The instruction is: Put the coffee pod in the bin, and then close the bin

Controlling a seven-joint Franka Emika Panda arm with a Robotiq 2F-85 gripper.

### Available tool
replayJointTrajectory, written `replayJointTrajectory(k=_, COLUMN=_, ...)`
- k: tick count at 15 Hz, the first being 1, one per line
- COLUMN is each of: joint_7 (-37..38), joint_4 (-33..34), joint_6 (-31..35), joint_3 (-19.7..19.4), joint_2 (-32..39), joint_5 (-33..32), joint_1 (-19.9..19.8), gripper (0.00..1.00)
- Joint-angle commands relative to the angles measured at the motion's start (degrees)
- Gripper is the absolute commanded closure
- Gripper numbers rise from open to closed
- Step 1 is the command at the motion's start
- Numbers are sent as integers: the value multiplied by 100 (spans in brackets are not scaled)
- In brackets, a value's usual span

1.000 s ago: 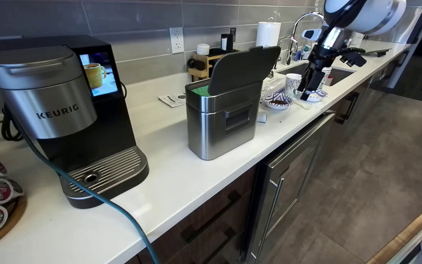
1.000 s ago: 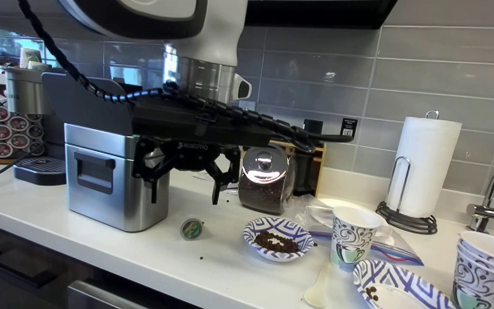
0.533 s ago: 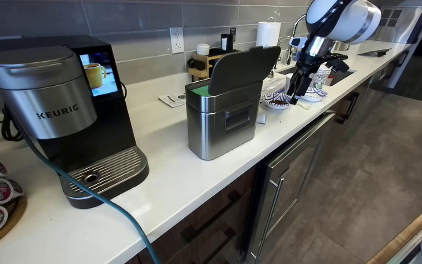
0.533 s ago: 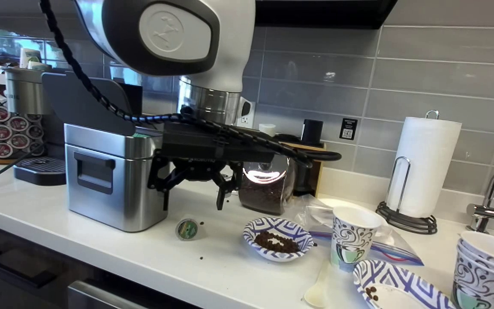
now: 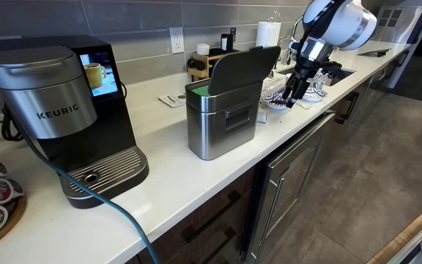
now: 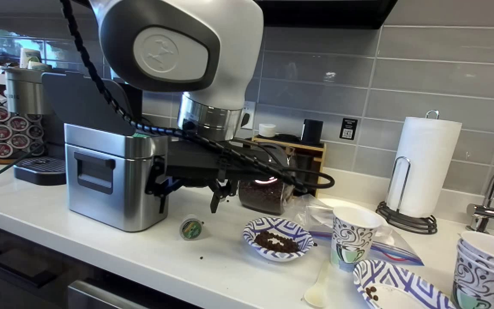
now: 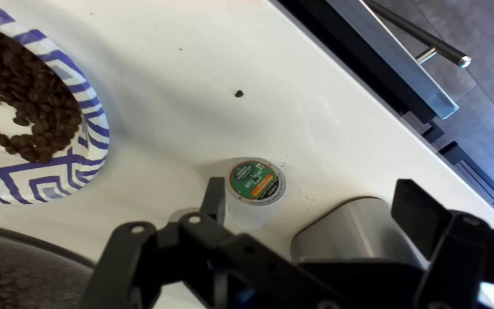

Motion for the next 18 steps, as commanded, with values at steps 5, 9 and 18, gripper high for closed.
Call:
replayJointTrajectory(k=5, joint_7=-1864, joint_4=142, joint_6=197, joint_3=336, joint_2=463, joint_5=1233, joint_1=-376, gripper=0)
replayJointTrajectory(k=9, joint_7=-2442, joint_4=302, joint_6=444, joint_3=476, joint_2=753, joint_5=1762, joint_1=-444, gripper=0)
replayJointTrajectory(k=18, joint_7=-2661, joint_4=892, joint_6=475, joint_3=688, joint_2=1416, joint_5=2206, joint_1=-567, gripper=0)
